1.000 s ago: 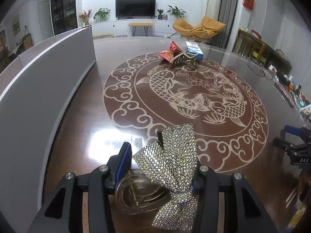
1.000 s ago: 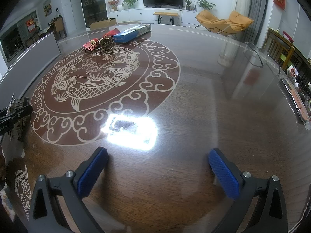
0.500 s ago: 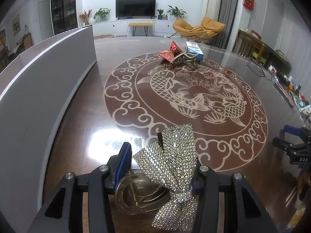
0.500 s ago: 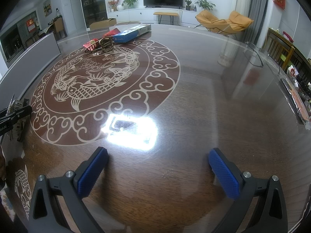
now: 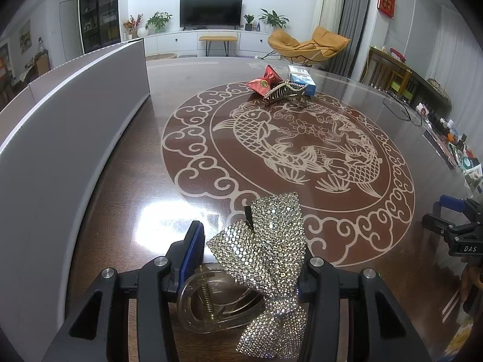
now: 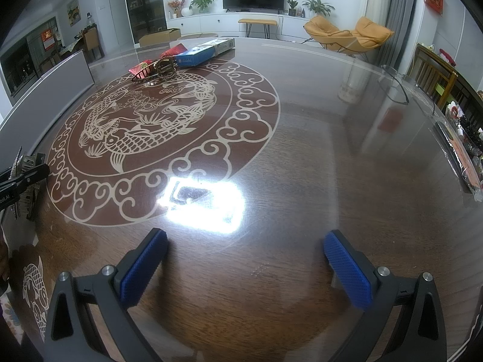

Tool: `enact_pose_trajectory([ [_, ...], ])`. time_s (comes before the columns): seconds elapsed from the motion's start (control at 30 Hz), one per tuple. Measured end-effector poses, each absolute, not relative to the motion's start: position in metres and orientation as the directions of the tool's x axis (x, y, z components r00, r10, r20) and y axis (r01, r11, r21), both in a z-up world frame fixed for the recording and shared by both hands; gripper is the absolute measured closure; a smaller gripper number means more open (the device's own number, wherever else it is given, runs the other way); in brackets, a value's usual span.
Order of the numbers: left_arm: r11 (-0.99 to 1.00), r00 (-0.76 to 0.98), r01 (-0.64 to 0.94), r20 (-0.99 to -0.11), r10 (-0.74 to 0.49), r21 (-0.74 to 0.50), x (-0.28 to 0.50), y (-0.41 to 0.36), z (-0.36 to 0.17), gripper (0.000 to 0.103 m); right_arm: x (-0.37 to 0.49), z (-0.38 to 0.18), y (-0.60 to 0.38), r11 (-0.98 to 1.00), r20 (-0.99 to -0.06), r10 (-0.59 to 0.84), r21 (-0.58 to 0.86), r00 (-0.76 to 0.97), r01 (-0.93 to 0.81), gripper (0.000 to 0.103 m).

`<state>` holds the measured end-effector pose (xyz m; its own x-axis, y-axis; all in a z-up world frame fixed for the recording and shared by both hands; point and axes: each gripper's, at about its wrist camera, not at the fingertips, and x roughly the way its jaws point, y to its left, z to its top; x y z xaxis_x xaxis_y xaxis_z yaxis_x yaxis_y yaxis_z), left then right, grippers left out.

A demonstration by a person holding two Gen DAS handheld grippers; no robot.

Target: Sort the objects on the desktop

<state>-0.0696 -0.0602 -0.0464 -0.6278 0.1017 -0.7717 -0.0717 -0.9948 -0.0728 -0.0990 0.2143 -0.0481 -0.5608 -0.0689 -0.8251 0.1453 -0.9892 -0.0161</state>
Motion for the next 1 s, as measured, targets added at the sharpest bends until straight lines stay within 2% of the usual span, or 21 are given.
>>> enact_pose_trajectory([
  [0.23, -0.995, -0.627, -0.069, -0.772, 0.099, -0.072, -0.069, -0.061, -0.046, 0.055, -0.099, -0.048, 0.214, -0.989, -0.825, -0.069, -0.016, -0.561, 0.145, 0.000],
  [0.5, -0.991, -0.632, -0.049, -0.764, 0.130, -0.127, -0.059, -0.073, -0.038, 0.055, -0.099, -0.048, 0.214, -0.989, -0.825, -0.069, -0.016, -0.561, 0.145, 0.000],
  [1.0, -0.981, -0.664, -0.101, -0.723, 0.190, -0.165, -0.046, -0.063, -0.009, 0.056, -0.099, -0.048, 0.214, -0.989, -0.825, -0.068, -0.017, -0.561, 0.145, 0.000],
])
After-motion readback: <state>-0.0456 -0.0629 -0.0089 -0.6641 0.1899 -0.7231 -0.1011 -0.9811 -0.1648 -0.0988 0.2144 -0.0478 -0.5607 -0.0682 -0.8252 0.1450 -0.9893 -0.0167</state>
